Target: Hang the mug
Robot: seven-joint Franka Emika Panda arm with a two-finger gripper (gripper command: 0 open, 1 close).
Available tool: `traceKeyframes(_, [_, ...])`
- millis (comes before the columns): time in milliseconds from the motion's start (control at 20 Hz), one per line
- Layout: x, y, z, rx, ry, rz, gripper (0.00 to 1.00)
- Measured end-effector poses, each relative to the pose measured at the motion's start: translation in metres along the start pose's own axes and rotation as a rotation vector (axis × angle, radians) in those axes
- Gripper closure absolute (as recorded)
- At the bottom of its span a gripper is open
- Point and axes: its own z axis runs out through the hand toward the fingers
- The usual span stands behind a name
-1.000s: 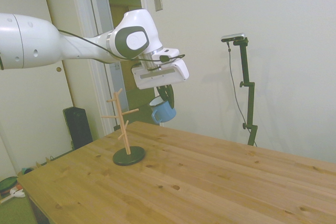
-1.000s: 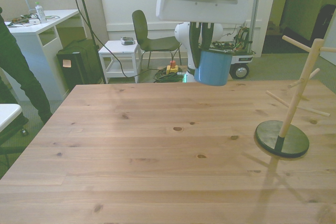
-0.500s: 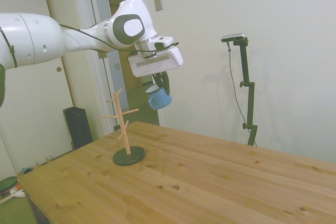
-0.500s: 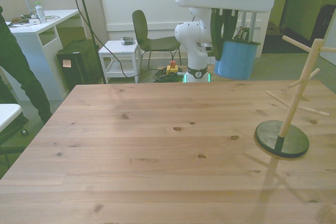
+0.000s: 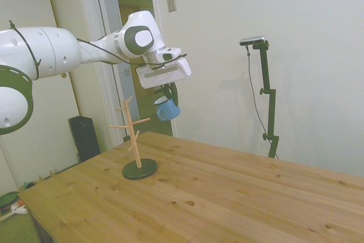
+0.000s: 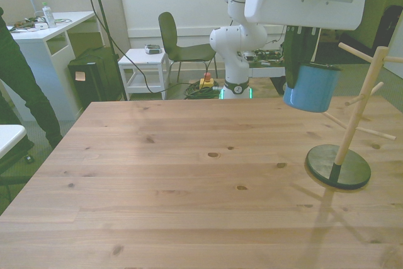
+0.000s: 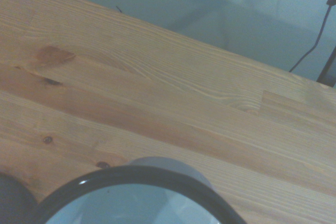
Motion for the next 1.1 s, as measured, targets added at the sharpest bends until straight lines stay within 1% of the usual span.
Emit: traceKeyframes(1100, [-0.031, -0.053, 0.016, -0.019, -0.013, -0.041, 1.0])
